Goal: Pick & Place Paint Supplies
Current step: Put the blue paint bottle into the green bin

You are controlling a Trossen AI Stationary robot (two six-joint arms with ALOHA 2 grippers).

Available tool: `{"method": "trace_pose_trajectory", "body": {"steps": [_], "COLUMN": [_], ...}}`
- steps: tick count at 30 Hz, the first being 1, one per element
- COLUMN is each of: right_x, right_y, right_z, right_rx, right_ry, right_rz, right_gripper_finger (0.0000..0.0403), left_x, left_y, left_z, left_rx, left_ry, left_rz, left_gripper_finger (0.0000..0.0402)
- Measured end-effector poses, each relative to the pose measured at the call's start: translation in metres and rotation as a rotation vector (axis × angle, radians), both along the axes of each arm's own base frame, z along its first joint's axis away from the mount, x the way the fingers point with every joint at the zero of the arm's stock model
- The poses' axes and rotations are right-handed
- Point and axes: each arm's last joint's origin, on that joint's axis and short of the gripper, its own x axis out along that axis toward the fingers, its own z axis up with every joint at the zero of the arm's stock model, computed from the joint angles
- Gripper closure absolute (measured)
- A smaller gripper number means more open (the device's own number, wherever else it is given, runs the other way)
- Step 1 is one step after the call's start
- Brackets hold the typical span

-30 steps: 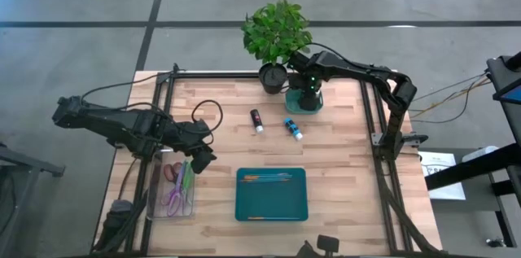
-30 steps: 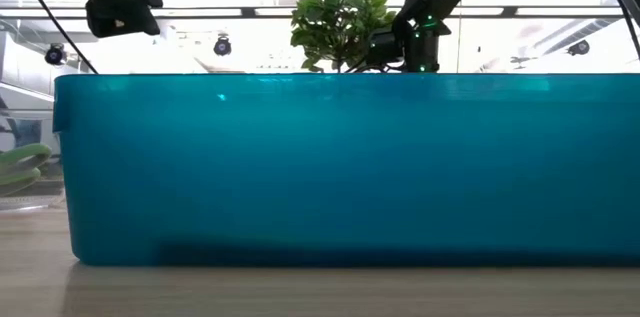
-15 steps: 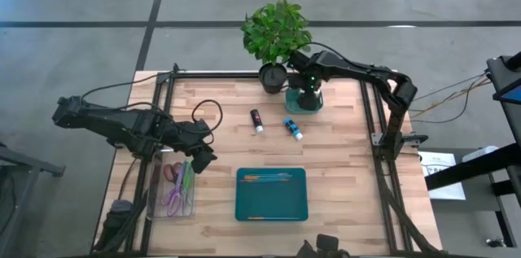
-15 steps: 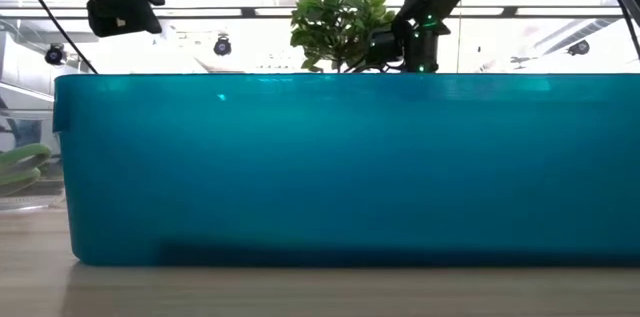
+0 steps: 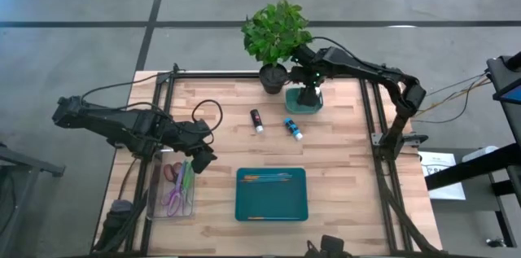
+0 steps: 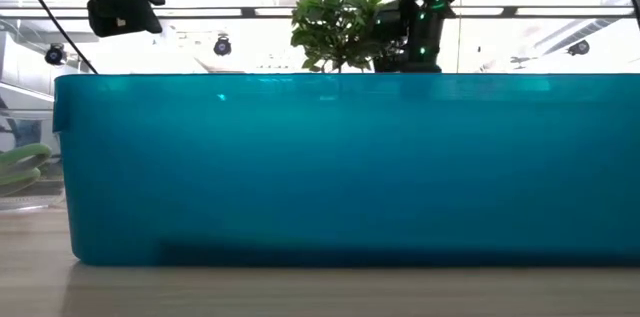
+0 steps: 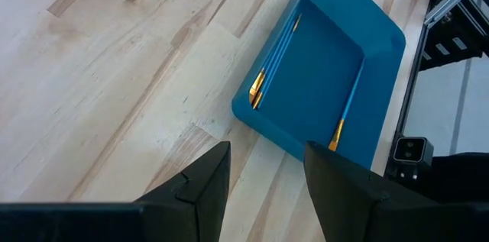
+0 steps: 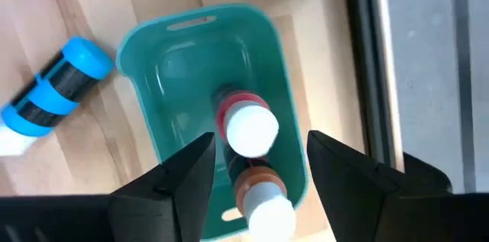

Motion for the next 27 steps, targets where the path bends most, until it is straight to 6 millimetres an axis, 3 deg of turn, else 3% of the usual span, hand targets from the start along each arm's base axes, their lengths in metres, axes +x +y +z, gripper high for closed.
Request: {"method": "trace_pose_trajectory", "body": {"steps": [10, 17, 21, 27], "right_x": [-0.029, -0.046, -0.050, -0.060], "right_y": [0.027, 0.065, 0.102, 0.156], "right_z": [0.061, 0.083, 0.082, 0.062], "right_rx": [-0.037, 0.016, 0.087, 0.075], "right_ry": [-0.203, -0.335, -0.392, -0.501], "right_rz": [-0.135, -0.265, -0.302, -0.428], "right_gripper_finger": [0.0197, 0.0197, 0.0197, 0.0197], "left_x": [0.000, 0.000, 0.000, 0.000], "left_y": [0.000, -0.001, -0.001, -0.001], "left_z": [0.000, 0.000, 0.000, 0.000], "left_rx": [-0.001, -0.005, 0.006, 0.012], "left_ry": [0.001, 0.002, 0.001, 0.000], "left_rz": [-0.010, -0.013, -0.027, -0.034], "left_gripper_finger": [0.0228, 0.0228, 0.0228, 0.0228]}}
